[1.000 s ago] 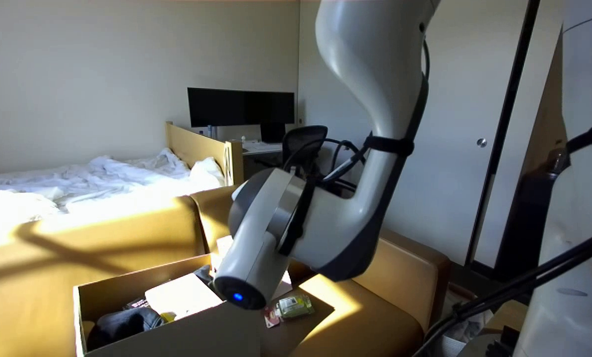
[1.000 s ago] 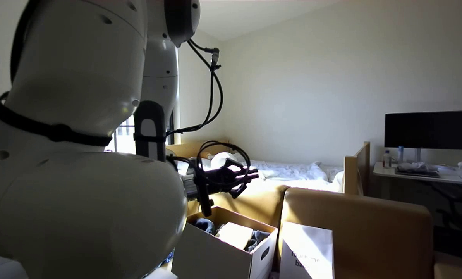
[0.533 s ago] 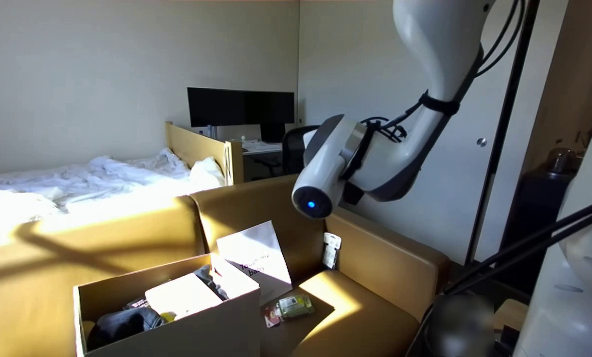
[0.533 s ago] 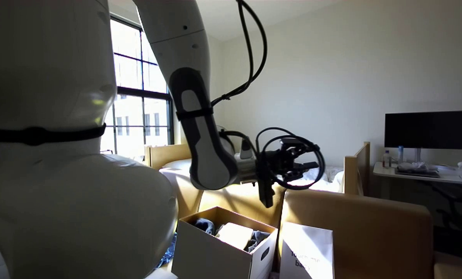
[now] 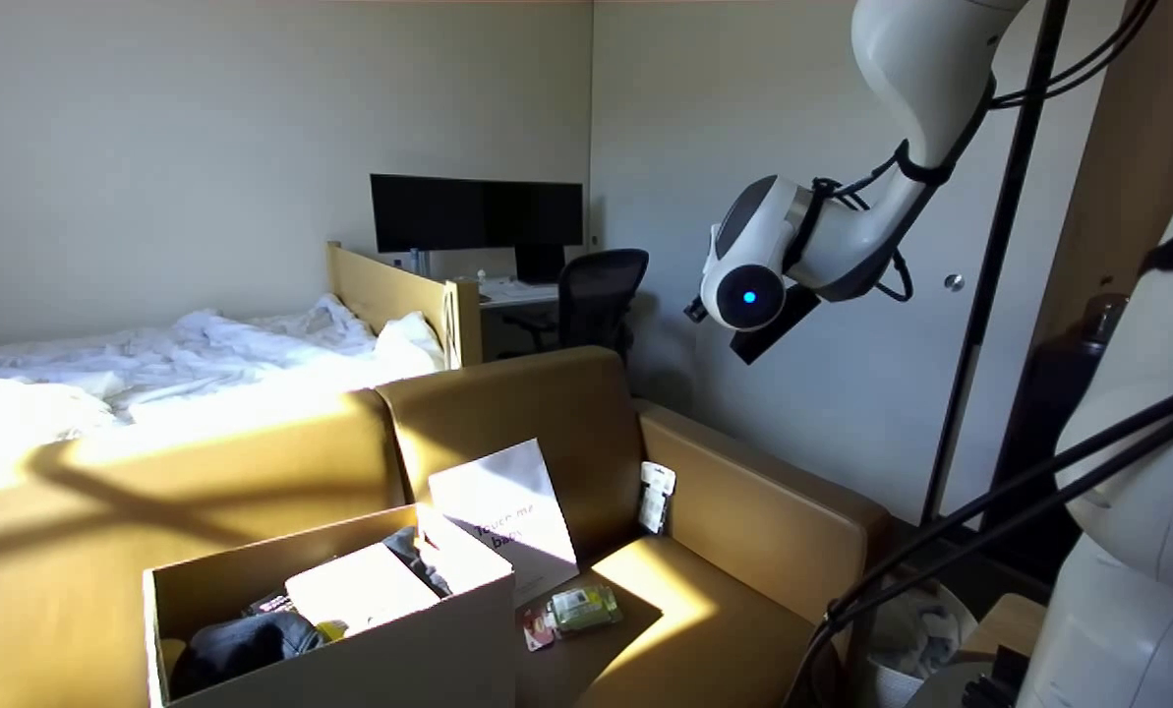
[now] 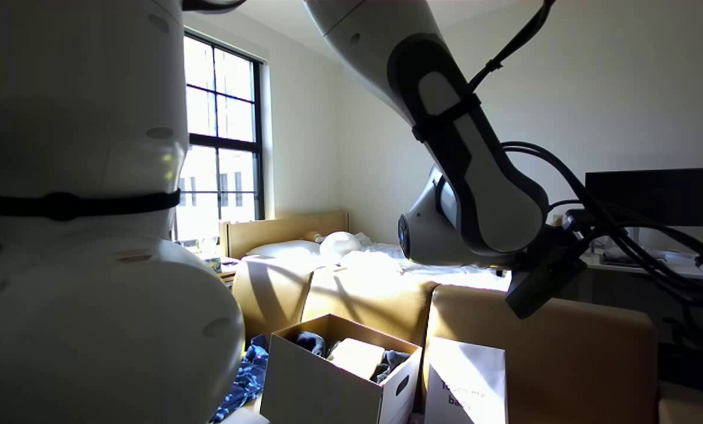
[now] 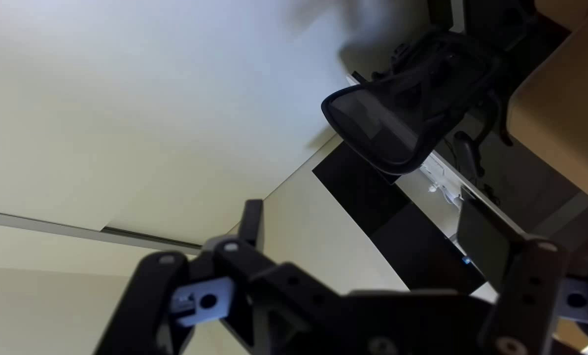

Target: Put the black and yellow books in the box, respectively

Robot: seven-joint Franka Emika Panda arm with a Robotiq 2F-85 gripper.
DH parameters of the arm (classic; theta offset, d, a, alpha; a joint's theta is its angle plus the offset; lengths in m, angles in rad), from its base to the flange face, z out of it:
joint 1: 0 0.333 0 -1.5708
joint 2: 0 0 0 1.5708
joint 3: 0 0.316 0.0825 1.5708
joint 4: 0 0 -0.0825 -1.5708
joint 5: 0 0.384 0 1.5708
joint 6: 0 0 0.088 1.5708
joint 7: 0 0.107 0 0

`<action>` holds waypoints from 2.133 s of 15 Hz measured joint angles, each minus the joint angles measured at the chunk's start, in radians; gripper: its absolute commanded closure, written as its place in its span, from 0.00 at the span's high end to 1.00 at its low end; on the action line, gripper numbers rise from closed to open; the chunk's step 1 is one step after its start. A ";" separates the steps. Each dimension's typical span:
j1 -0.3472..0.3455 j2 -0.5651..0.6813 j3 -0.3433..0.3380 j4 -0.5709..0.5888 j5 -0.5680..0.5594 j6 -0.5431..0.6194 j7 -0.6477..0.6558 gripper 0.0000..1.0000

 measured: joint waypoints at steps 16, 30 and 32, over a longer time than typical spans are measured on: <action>0.066 0.196 0.267 0.145 0.041 0.360 0.067 1.00; 0.045 0.240 0.341 0.115 -0.019 0.754 0.359 1.00; 0.047 0.241 0.337 0.116 -0.018 0.752 0.359 1.00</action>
